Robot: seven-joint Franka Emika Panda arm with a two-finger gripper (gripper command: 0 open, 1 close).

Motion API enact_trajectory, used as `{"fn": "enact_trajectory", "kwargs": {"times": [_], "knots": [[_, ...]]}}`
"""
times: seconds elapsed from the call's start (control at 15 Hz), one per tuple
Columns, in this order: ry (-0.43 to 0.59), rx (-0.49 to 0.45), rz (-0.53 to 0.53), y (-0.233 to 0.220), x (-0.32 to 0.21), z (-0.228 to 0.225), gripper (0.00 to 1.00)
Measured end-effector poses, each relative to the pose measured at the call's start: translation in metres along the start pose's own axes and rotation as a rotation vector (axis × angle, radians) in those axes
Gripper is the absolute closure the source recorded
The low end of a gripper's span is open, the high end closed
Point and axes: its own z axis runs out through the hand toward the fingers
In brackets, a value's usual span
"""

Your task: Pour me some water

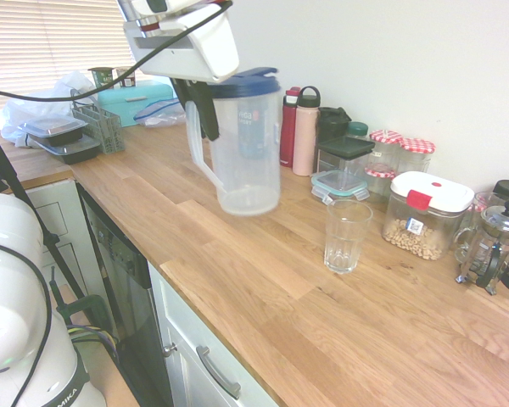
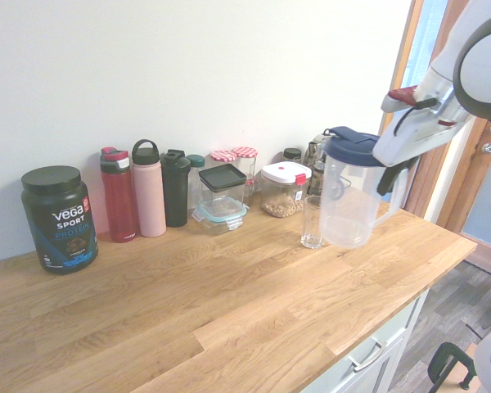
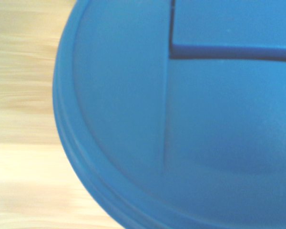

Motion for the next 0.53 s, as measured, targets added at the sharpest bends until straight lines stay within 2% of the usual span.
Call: {"fn": "enact_trajectory", "kwargs": {"times": [0.13,0.27,0.53], "knots": [[-0.007,0.046,-0.045,-0.058,-0.023,0.024,1.0],[-0.011,0.054,-0.058,-0.107,-0.029,0.055,1.0],[-0.002,0.009,0.037,-0.184,-0.003,0.118,1.0]]}}
